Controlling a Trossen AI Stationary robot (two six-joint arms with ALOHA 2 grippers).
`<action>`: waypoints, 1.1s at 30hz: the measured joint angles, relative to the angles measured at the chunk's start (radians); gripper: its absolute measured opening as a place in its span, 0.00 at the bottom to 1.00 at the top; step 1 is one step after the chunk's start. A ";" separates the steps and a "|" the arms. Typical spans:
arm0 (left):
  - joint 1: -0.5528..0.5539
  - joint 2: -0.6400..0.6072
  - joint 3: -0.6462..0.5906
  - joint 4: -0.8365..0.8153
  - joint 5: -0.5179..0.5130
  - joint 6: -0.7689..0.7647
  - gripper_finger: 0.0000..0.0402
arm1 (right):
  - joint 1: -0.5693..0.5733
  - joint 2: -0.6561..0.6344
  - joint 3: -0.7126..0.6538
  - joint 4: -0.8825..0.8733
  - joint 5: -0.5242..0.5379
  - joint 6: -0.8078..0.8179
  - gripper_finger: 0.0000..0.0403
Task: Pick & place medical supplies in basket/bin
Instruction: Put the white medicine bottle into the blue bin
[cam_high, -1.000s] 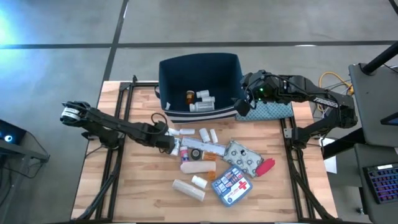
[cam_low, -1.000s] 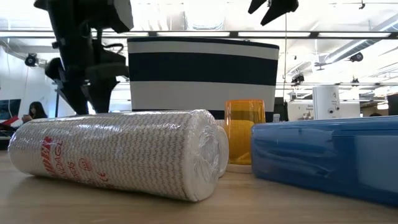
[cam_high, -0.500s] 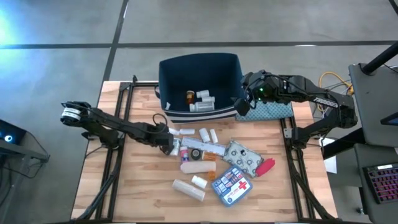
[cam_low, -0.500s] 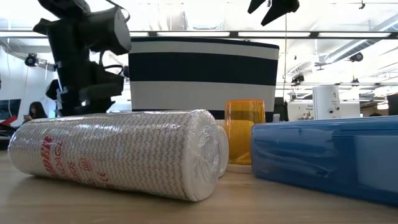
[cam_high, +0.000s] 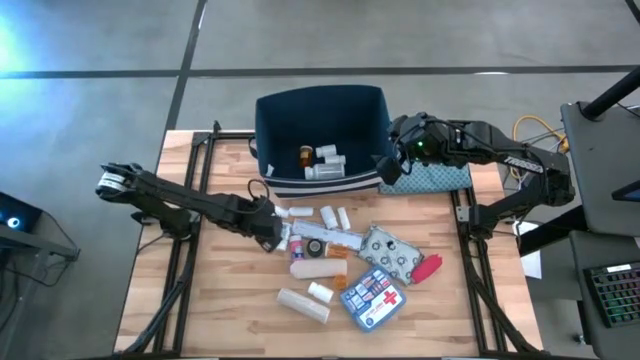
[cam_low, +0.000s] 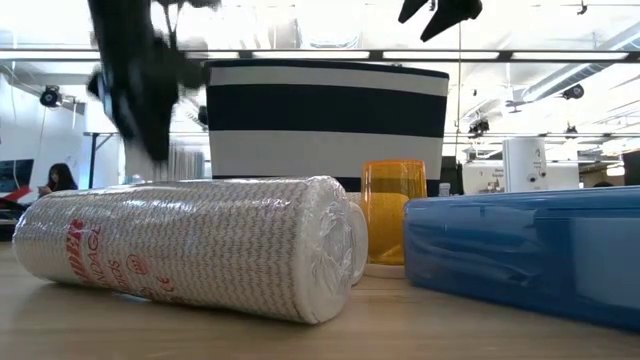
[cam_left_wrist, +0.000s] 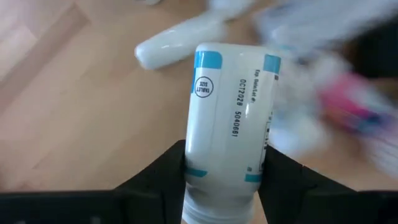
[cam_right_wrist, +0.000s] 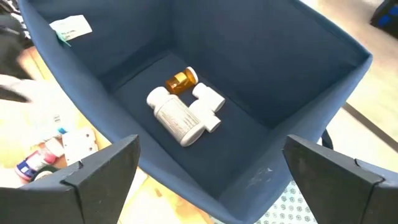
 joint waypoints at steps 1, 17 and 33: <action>-0.033 -0.002 0.070 -0.066 -0.001 -0.011 0.35 | 0.000 0.000 0.000 0.000 0.000 -0.001 0.95; 0.083 0.000 0.696 0.023 -0.713 0.528 0.42 | 0.001 0.000 0.000 0.000 0.000 -0.031 0.95; 0.090 -0.001 0.679 -0.089 -0.603 0.414 0.74 | 0.001 0.000 0.000 -0.008 -0.001 -0.055 0.95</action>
